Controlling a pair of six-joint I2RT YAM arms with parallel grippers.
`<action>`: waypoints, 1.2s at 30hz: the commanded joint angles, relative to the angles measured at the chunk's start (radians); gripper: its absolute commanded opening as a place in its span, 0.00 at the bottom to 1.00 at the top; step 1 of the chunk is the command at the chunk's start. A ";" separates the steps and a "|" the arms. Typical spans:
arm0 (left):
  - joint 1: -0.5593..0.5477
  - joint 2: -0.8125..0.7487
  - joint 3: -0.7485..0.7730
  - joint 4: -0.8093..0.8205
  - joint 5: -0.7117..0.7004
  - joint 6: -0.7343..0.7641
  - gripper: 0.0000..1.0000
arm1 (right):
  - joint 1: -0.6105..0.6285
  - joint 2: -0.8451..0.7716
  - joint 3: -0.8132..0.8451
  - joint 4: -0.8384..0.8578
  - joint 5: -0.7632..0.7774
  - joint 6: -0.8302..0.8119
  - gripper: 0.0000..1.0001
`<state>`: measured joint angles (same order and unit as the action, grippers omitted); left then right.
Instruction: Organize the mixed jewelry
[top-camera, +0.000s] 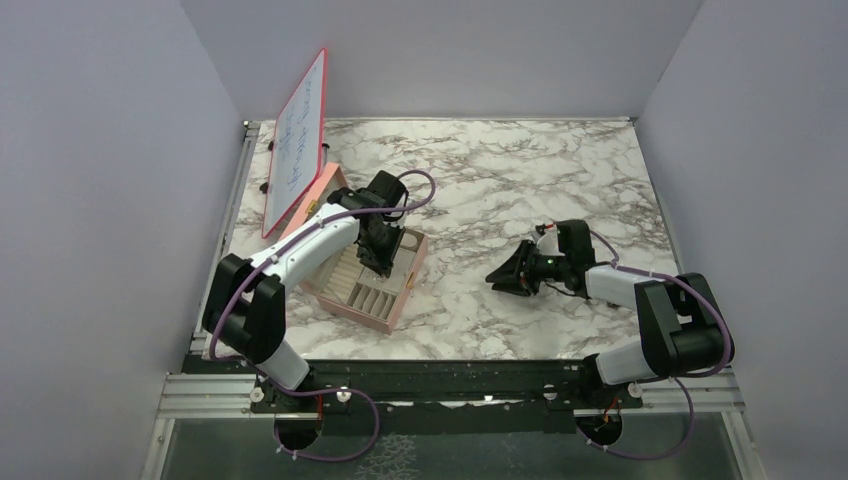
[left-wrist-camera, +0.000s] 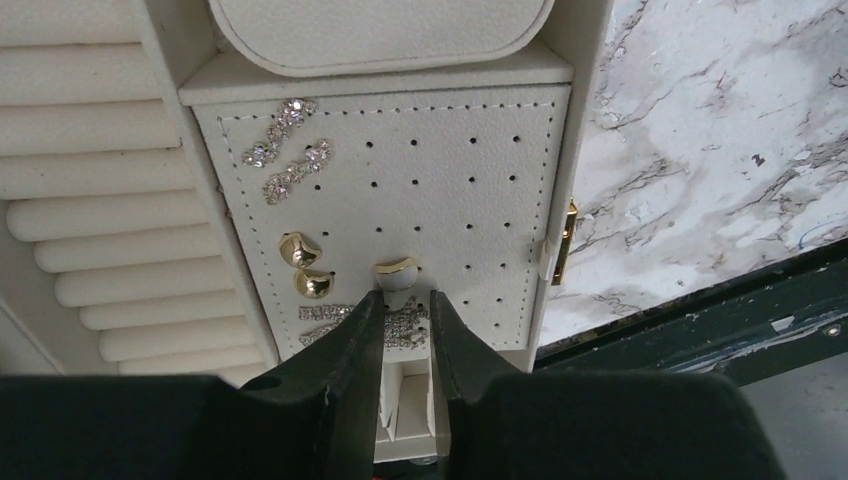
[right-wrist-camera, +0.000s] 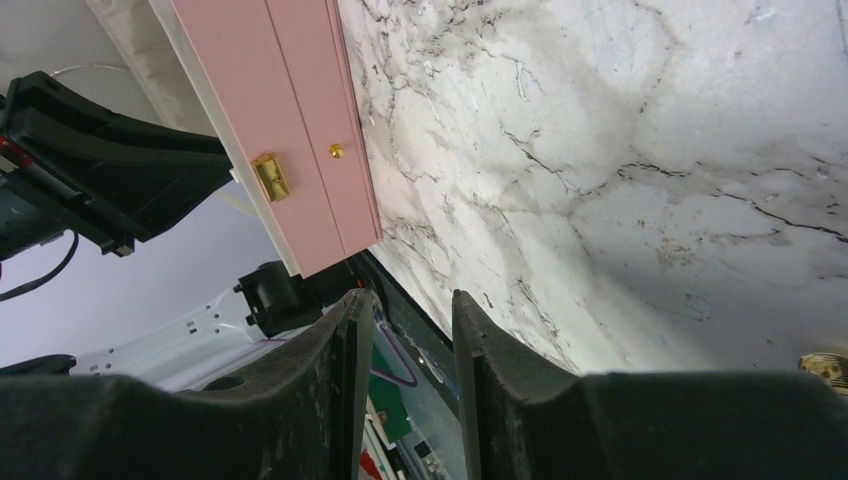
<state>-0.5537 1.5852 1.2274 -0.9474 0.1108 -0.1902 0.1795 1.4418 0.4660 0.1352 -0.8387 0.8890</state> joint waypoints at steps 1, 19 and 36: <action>0.003 -0.054 -0.021 0.005 0.028 -0.010 0.25 | 0.000 0.003 -0.007 0.024 -0.003 0.001 0.39; 0.003 -0.154 0.032 0.102 0.023 -0.055 0.50 | 0.000 -0.028 0.115 -0.131 0.082 -0.092 0.39; 0.001 -0.377 -0.193 0.706 0.218 -0.134 0.80 | 0.001 -0.219 0.232 -0.566 0.775 -0.325 0.44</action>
<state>-0.5529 1.2331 1.0660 -0.4156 0.2707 -0.3012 0.1799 1.2640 0.6781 -0.2882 -0.2802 0.6491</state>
